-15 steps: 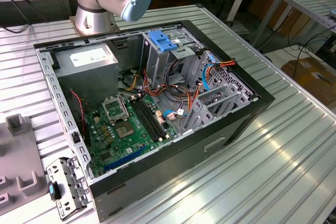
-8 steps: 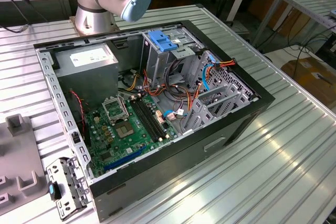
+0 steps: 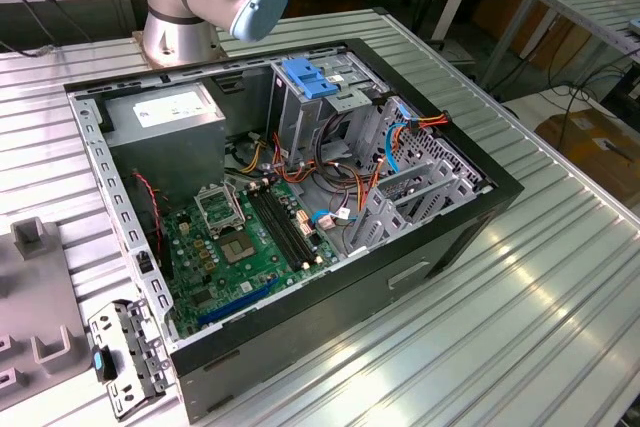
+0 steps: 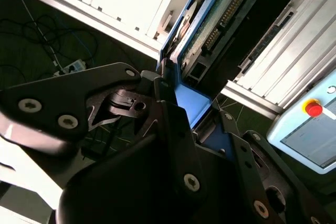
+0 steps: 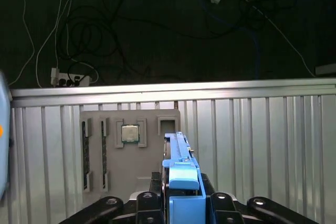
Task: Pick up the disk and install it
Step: 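Pick up the disk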
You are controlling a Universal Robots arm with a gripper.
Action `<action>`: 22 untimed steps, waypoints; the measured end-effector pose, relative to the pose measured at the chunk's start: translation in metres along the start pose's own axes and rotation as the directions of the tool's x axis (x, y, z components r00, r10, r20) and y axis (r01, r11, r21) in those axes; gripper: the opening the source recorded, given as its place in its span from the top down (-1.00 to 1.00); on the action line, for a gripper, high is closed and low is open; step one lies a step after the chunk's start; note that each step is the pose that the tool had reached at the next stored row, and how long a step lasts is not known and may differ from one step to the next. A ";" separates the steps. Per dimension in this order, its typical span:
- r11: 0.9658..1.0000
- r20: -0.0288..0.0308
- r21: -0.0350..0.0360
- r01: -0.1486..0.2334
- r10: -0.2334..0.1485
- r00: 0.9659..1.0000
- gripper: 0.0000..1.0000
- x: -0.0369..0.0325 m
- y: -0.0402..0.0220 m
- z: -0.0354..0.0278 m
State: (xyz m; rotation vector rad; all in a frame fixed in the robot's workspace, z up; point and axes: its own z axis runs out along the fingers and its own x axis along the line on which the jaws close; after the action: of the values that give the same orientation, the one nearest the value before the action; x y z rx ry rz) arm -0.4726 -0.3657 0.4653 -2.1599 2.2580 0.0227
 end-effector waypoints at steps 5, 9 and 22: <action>1.000 0.000 0.000 0.000 0.000 1.000 0.25 -0.0003 0.0000 -0.0137; 1.000 0.000 0.000 0.000 0.000 1.000 0.25 -0.0005 -0.0001 -0.0225; 1.000 0.000 0.000 0.000 0.000 1.000 0.25 -0.0007 -0.0023 -0.0275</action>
State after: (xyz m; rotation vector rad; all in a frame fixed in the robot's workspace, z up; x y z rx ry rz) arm -0.4704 -0.3656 0.4928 -2.1598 2.2581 0.0228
